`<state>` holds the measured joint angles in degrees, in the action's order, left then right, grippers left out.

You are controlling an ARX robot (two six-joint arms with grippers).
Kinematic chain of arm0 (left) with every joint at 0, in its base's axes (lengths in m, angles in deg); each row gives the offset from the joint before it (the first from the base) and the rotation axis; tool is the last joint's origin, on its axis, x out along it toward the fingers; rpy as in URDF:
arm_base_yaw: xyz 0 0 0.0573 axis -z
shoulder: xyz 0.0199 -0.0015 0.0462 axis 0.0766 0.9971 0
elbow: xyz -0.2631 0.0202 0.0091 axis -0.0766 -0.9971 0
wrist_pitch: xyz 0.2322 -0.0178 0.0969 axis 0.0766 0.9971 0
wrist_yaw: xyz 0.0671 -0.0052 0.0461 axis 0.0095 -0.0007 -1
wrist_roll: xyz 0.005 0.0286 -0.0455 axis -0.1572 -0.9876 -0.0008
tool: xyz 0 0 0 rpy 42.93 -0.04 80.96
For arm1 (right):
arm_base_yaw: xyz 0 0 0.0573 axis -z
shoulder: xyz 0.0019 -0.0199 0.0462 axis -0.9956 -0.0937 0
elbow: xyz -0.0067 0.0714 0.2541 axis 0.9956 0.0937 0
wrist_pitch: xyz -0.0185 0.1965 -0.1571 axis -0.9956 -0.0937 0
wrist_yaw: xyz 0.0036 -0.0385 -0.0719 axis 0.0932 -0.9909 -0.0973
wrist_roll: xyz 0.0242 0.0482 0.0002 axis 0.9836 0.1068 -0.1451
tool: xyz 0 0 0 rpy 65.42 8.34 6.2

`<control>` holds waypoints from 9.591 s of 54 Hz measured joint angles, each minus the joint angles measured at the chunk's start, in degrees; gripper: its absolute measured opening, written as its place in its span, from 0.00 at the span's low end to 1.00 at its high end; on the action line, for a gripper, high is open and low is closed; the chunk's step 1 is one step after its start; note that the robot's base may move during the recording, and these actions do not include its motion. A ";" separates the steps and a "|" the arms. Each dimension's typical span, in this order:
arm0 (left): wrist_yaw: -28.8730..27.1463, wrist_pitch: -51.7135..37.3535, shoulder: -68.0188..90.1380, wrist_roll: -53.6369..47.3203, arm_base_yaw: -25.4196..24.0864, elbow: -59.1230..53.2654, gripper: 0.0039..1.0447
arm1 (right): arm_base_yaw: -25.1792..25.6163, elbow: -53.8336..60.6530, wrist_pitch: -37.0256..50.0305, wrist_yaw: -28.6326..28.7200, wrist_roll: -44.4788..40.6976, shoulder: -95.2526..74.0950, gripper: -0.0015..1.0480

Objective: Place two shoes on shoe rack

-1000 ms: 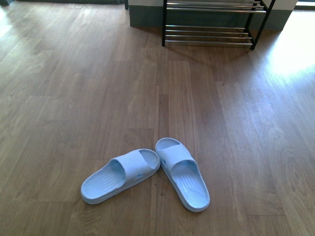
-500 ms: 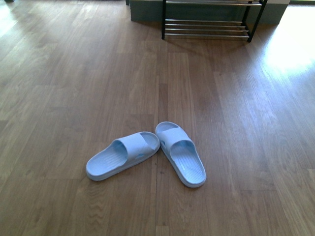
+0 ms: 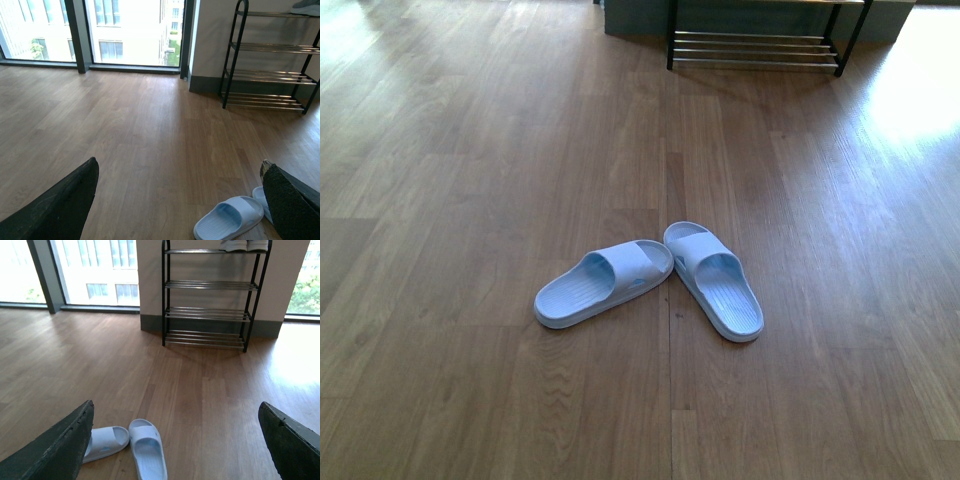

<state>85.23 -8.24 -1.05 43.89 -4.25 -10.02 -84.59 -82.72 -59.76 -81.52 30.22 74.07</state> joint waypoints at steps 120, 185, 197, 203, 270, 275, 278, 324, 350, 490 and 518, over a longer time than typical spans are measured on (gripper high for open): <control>0.09 0.00 0.00 0.00 0.00 0.00 0.91 | 0.00 0.00 0.00 -0.09 0.00 0.00 0.91; 0.13 0.02 0.00 0.00 0.00 0.00 0.91 | 0.00 0.00 0.00 -0.13 0.00 0.00 0.91; 0.11 0.02 0.00 0.00 0.00 0.00 0.91 | 0.00 0.00 0.00 -0.13 0.00 0.00 0.91; 0.11 0.02 0.00 0.00 0.00 0.00 0.91 | 0.00 0.00 0.00 -0.13 0.00 0.00 0.91; 0.11 0.02 0.00 0.00 0.00 0.00 0.91 | -0.52 -34.38 79.34 -17.20 -33.14 -156.19 0.91; 0.11 0.00 0.00 0.00 0.00 0.00 0.91 | -1.75 -36.00 78.66 -16.79 -34.36 -159.95 0.91; 0.11 0.02 0.00 0.00 0.00 0.00 0.91 | -2.47 -37.11 77.16 -16.37 -34.36 -161.24 0.91; 0.11 0.02 0.00 0.00 0.00 0.00 0.91 | -4.87 -49.92 59.45 -13.70 -21.68 -165.57 0.91; 0.11 0.02 0.00 0.00 0.00 0.00 0.91 | -7.76 -52.11 48.83 -8.92 -9.09 -162.09 0.91; 0.11 0.02 0.00 0.00 0.00 0.00 0.91 | -6.27 -57.77 59.84 -7.28 -8.35 -167.38 0.02; 0.11 0.02 0.00 0.00 0.00 0.00 0.91 | -6.40 -56.61 59.78 -6.67 -8.28 -167.80 0.02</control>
<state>85.34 -8.22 -1.05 43.89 -4.25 -10.02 -91.00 -139.33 0.02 -88.19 21.93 -93.72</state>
